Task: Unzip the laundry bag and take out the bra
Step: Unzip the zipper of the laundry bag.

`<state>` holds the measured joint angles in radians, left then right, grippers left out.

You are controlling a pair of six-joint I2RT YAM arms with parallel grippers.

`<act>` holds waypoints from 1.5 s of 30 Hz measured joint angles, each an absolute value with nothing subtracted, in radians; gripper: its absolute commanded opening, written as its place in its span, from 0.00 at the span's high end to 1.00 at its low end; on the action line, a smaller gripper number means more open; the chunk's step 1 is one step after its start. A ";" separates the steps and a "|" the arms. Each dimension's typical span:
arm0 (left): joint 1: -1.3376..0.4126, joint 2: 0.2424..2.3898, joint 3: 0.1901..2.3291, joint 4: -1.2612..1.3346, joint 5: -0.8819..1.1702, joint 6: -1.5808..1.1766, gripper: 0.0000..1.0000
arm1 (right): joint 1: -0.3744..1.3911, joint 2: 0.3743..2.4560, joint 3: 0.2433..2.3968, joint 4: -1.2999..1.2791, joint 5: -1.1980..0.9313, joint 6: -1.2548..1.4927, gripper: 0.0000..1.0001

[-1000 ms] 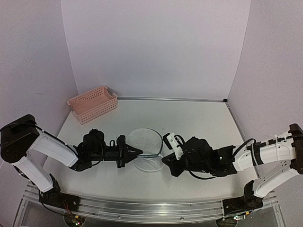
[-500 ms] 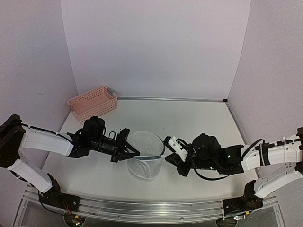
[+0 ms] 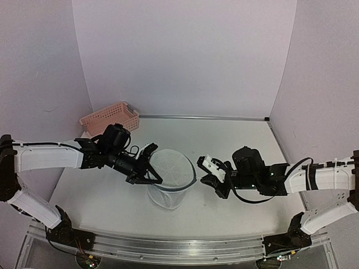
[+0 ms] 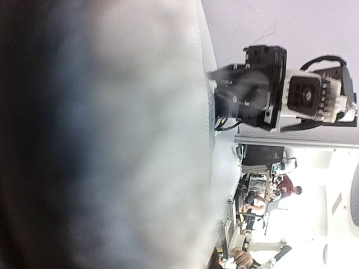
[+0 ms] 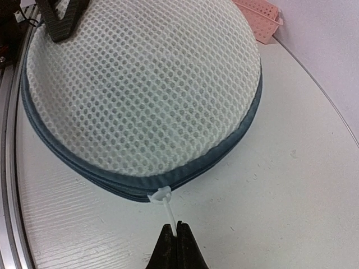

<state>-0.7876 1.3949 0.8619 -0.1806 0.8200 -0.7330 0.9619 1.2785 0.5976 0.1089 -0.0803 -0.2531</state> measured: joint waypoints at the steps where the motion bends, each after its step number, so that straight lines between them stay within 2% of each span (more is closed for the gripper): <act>1: -0.786 1.394 0.863 -0.195 0.822 -0.717 1.00 | 0.952 1.291 0.606 0.109 -0.087 -0.263 1.00; 21: -0.833 1.394 0.918 -0.409 0.822 -0.490 1.00 | 0.895 1.440 0.732 0.088 -0.102 -0.535 1.00; 34: -0.953 1.405 1.020 -0.582 0.747 -0.303 1.00 | 0.901 1.276 0.658 0.085 -0.197 -0.808 1.00; 45: -1.018 1.452 1.096 -0.720 0.704 -0.176 1.00 | 0.963 1.245 0.659 0.031 -0.194 -0.940 1.00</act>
